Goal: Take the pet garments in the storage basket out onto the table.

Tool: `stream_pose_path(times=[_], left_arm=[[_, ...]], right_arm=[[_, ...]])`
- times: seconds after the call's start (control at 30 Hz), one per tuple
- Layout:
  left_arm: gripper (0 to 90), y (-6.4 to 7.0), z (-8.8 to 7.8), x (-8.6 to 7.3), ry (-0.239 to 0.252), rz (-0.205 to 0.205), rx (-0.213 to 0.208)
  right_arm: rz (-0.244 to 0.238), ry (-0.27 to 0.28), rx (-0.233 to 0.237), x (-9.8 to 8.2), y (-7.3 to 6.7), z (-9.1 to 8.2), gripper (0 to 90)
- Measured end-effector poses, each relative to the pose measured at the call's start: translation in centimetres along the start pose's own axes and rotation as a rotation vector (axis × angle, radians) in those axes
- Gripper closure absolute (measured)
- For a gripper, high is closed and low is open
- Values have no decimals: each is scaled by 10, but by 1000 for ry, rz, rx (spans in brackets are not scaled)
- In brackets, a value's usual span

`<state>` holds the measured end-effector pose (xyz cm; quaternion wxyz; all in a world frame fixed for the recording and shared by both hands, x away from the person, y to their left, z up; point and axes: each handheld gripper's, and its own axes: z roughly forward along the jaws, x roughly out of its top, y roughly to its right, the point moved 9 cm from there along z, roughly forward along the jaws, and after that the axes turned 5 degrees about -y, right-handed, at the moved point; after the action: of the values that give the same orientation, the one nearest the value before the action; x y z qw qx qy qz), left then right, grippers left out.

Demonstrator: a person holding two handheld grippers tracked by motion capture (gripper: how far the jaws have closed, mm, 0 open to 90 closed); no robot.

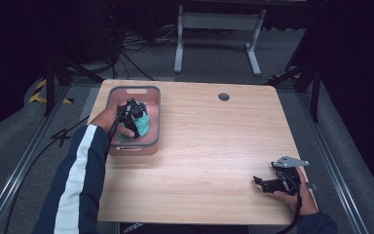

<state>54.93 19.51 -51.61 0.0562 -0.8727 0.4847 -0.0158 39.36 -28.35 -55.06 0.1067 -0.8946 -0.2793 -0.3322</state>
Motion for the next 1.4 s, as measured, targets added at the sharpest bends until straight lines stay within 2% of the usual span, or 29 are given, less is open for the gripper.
stream_pose_path(times=[0.07,0.13,0.17,0.23,0.27,0.4,0.43,0.47,0.63,0.67,0.73,0.87,0.93,0.97,1.03,1.17,1.27,1.33,1.4], left_arm=[[257,0,2,0,-13,6,-2],[318,-1,1,1,-22,4,10],[318,-2,1,1,-27,3,9],[387,-4,1,1,-41,-4,29],[447,-6,3,1,-42,-7,59],[486,-5,3,2,-45,-7,72],[486,-6,3,2,-49,-1,85],[547,-6,3,2,-51,9,99],[593,-7,3,3,-71,19,133],[619,-8,4,3,-66,26,156],[668,-9,3,3,-79,35,157],[703,-11,0,2,-65,40,166],[720,-12,-3,2,-43,28,167],[726,-12,-5,1,-47,26,161],[733,-13,-9,1,-36,30,182],[739,-12,-26,0,33,15,157],[740,-10,-35,-1,44,21,157],[740,-10,-45,-3,91,6,162],[740,-10,-53,-7,98,3,164]], right_arm=[[0,-1,0,0,0,0,43],[0,-1,0,0,0,0,43],[0,-1,0,0,0,0,43],[-1,0,0,0,0,0,43],[0,0,0,0,0,0,43],[0,0,0,0,0,0,43],[-1,0,0,0,0,0,43],[0,0,0,0,0,0,43],[0,-1,0,0,0,0,43],[0,0,0,0,0,0,43],[0,0,0,0,0,0,44],[0,0,0,0,0,0,44],[0,-1,0,0,0,0,43],[0,0,0,0,0,0,43],[0,0,0,0,0,0,43],[-1,0,0,0,0,0,44],[-1,0,0,0,0,0,44],[-1,0,0,0,0,0,45],[-1,0,0,0,0,0,45]])
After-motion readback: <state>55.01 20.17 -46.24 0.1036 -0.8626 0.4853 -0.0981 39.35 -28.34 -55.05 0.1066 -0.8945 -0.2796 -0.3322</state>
